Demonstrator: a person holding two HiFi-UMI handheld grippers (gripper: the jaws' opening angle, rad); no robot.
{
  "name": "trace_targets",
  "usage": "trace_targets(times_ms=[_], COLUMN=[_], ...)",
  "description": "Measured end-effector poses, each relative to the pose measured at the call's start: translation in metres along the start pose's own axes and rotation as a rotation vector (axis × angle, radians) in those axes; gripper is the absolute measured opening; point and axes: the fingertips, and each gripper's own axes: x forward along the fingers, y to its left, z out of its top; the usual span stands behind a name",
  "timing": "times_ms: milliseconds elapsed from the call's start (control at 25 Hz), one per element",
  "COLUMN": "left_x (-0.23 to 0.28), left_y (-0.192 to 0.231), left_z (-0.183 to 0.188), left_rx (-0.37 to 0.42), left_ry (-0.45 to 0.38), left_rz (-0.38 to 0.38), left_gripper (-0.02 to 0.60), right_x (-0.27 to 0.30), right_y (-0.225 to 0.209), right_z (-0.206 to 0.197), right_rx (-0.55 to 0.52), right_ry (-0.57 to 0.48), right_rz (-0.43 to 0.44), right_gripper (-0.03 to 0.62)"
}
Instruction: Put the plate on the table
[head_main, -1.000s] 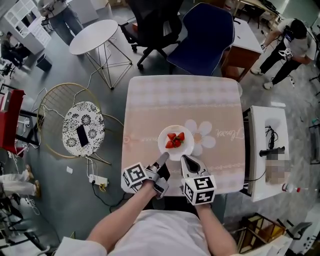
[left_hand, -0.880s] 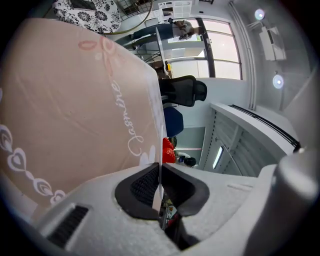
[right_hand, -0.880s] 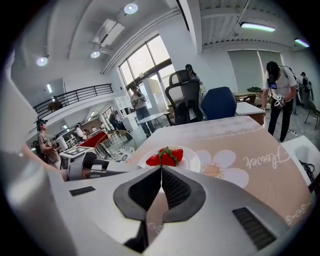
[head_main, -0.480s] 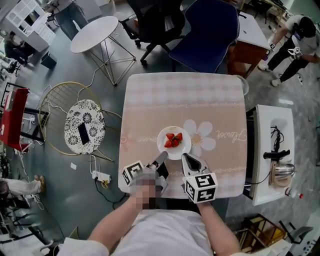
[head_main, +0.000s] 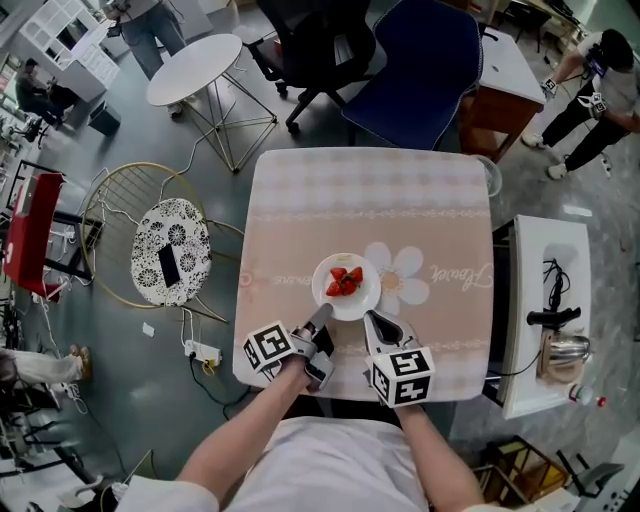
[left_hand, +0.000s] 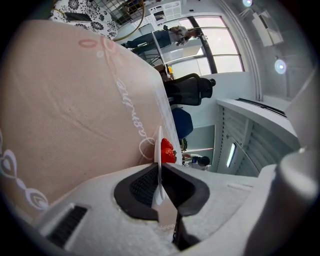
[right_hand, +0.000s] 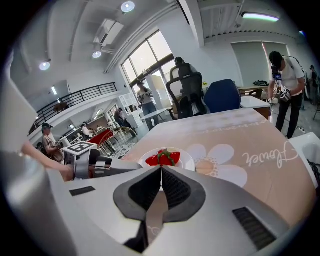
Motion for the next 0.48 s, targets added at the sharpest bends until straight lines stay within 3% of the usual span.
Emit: trace_targets(times_ms=[240,480], left_x=[-0.001,-0.003], left_y=[0.007,0.016], left_z=[0.003,0.006], left_rx=[-0.001,0.06], left_ry=[-0.01,-0.002], left_rz=[0.054,0.129], left_gripper=[0.023,0.023], right_x=[0.0,0.001], right_y=[0.005,0.003], right_z=[-0.005,-0.01], right_rx=[-0.007,0.001], right_ry=[0.012,0.019], right_rz=[0.012,0.015], right_gripper=[0.005,0.005])
